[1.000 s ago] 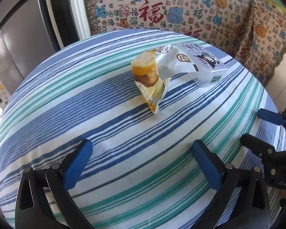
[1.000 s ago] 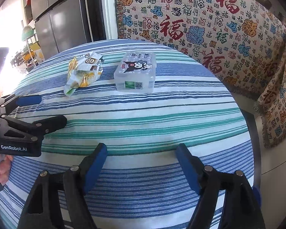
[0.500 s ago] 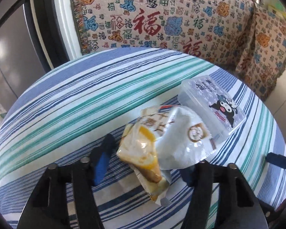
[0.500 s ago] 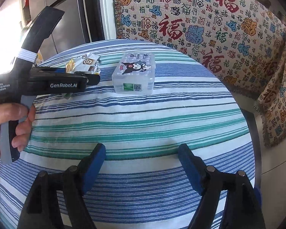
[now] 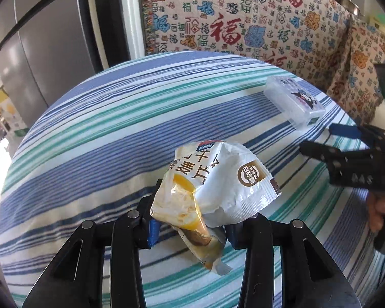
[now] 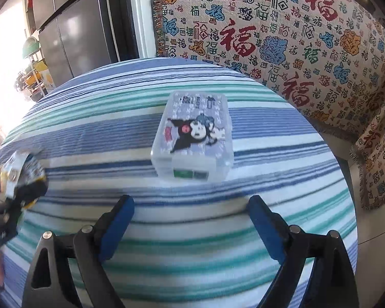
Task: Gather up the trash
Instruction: 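Grasp the yellow-white chip bag with the left tool while the right tool grasps the clear cartoon box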
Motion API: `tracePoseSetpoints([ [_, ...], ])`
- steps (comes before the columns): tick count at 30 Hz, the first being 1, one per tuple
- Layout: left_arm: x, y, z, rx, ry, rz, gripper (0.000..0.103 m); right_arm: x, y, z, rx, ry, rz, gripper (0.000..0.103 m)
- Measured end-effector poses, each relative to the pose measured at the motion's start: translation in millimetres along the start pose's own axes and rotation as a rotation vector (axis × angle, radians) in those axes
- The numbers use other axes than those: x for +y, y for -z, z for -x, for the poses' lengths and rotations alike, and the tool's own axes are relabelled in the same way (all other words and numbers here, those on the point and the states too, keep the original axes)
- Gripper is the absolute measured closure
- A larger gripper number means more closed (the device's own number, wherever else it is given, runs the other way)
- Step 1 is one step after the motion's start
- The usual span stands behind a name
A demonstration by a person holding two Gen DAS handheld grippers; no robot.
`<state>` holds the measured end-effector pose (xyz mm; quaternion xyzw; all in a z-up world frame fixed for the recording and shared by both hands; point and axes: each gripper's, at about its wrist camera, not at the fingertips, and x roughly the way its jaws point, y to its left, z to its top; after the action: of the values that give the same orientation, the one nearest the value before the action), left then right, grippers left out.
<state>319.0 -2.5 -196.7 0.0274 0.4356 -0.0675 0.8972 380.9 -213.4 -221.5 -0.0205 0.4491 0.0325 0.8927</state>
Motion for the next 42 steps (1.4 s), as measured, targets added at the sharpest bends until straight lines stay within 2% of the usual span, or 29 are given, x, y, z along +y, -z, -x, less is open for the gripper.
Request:
tracePoseSetpoints([
  [5,0,7,4,-0.007,-0.018,0.005,0.060,0,-24,-18,-0.008,0.015,-0.025,0.010],
  [7,1,8,5,-0.007,-0.013,0.009,0.059,-1,-29,-18,-0.020,0.029,-0.032,0.028],
  [8,1,7,4,-0.007,-0.011,0.011,0.059,-3,-30,-16,-0.034,0.030,-0.041,0.042],
  [13,2,7,5,-0.009,-0.002,0.017,0.059,-4,-11,0,-0.023,0.022,-0.020,0.042],
  [19,0,20,17,-0.006,0.010,0.009,0.059,-6,49,48,0.018,-0.010,0.020,0.042],
  [23,-7,39,33,0.010,0.031,0.000,0.058,0,82,72,0.002,-0.027,0.051,0.042],
  [24,-8,43,36,0.008,0.026,-0.001,0.055,1,88,76,-0.016,-0.027,0.057,0.041],
  [26,-12,48,37,0.012,0.014,-0.017,0.033,2,91,79,-0.037,-0.020,0.061,0.040],
  [27,-14,48,34,0.022,0.006,-0.028,0.016,2,91,78,-0.034,-0.021,0.061,0.040],
  [28,-17,47,31,0.039,-0.013,-0.042,0.008,0,90,77,-0.033,-0.025,0.057,0.038],
  [31,-13,45,28,0.062,-0.015,-0.023,0.000,-4,87,74,-0.025,-0.015,0.040,0.031],
  [36,-10,43,24,0.064,0.000,-0.031,0.000,-3,84,70,-0.021,-0.015,0.032,0.024],
  [42,-10,37,19,0.063,0.007,-0.040,0.000,-3,83,70,-0.019,-0.015,0.031,0.022],
])
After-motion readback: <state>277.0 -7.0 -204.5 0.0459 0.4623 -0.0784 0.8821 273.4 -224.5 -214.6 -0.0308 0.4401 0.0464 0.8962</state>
